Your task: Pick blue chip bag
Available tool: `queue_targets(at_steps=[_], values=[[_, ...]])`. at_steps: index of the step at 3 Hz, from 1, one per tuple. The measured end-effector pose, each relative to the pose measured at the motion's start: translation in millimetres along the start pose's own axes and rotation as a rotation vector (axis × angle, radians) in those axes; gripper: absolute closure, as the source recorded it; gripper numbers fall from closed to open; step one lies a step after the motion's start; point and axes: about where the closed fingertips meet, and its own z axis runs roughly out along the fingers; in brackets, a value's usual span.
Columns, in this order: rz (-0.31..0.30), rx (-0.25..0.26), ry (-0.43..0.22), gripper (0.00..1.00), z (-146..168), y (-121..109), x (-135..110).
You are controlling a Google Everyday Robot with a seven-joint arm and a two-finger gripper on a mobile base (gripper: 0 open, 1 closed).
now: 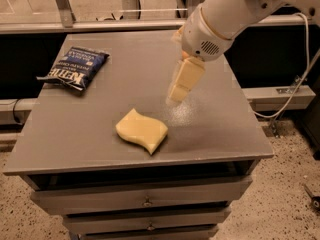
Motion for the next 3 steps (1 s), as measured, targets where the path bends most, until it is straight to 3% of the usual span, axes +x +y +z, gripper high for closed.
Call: queue_targets(at_steps=[2, 3], values=[[-0.007, -0.01, -0.026, 0.0, 14.6, -3.8, -12.0], [0.004, -0.003, -0.112, 0.0, 55.8, -27.2, -42.1]])
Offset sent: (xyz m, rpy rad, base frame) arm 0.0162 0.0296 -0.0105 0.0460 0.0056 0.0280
